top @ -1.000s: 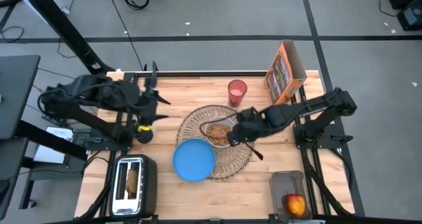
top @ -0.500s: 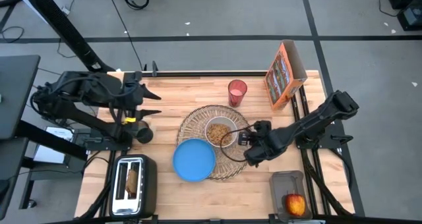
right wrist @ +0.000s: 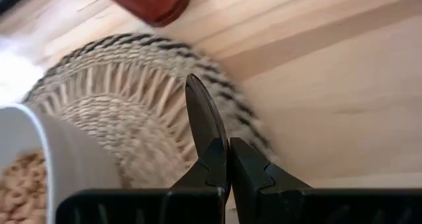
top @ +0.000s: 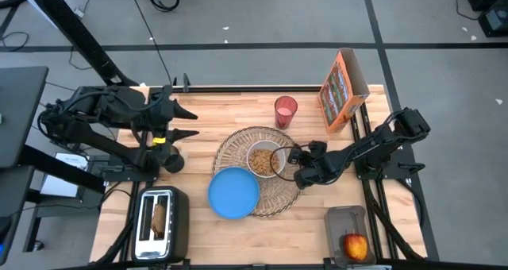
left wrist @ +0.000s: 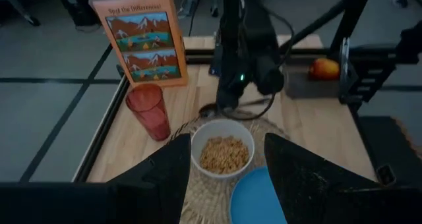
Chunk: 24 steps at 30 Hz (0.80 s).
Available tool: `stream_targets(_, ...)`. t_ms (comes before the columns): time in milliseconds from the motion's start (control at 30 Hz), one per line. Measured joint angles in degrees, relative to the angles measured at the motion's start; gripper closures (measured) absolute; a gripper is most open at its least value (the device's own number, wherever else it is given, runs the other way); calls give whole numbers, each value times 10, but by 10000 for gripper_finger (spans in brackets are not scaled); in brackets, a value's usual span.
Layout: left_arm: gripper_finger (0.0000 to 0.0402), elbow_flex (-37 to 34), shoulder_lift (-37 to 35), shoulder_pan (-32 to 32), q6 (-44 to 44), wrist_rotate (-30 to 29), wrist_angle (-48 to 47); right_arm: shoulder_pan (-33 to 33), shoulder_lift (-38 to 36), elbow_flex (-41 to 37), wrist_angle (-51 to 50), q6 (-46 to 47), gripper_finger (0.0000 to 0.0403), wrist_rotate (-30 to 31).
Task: Arrange a breakfast setting
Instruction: Put the spoon on the right side of the white bowl
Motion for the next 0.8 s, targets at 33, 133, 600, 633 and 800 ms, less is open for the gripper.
stream_targets(33,203,0,0,0,0,0,6,-4,1,-5,23,-6,393,2)
stream_targets(133,203,0,0,0,0,0,15,-9,1,-8,52,-33,393,19)
stream_targets(600,203,0,0,0,-50,0,19,13,66,47,6,-8,393,84)
stream_targets(633,203,0,0,0,-56,1,18,18,72,55,-14,14,393,91)
stream_targets(800,203,0,0,0,-71,1,18,20,97,62,-26,26,393,114)
